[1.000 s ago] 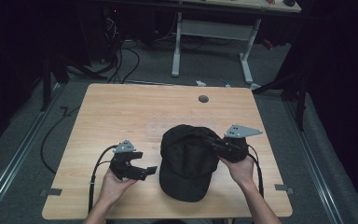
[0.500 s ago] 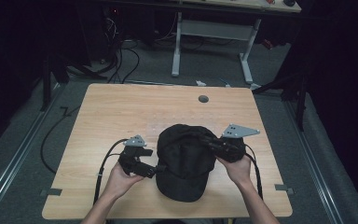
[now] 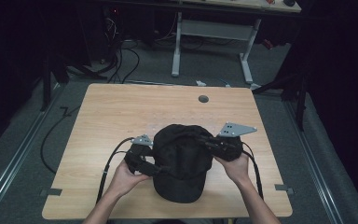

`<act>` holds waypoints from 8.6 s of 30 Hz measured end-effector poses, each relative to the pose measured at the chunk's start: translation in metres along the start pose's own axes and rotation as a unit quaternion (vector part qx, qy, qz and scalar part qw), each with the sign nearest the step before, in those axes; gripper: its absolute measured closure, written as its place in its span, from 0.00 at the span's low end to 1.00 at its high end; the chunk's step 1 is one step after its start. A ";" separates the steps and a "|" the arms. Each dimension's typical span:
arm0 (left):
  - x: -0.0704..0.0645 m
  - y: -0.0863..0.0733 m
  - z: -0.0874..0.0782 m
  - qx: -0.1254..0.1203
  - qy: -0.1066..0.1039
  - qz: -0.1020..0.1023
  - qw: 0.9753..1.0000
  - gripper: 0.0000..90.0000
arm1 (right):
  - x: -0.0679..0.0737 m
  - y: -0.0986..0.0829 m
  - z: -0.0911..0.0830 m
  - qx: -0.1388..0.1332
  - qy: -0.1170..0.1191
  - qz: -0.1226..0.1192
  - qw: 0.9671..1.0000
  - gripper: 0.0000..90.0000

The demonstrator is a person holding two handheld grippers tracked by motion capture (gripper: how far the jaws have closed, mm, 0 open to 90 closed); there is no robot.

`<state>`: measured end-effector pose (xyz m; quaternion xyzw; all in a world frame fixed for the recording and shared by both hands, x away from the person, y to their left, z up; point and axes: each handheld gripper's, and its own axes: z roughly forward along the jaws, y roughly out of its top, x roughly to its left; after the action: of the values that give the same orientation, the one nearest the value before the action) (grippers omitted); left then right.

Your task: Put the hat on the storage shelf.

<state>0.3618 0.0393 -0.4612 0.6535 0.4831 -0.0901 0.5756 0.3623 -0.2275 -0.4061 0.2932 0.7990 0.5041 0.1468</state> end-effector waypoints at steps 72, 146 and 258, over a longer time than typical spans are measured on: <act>-0.028 -0.007 -0.030 0.020 -0.074 0.088 0.993 0.95 | -0.009 0.025 0.000 -0.065 0.002 -0.016 0.998 0.72; -0.020 0.057 -0.053 -0.179 0.009 0.110 0.978 0.88 | -0.026 -0.124 0.013 0.117 -0.185 0.131 0.967 0.51; 0.061 0.049 -0.004 -0.186 0.164 0.061 0.967 0.16 | -0.021 -0.129 0.019 0.136 -0.217 0.102 0.961 0.41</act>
<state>0.4279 0.0807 -0.4680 0.5693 0.5385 0.1449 0.6040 0.3469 -0.2682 -0.5312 0.4930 0.7745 0.3276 0.2231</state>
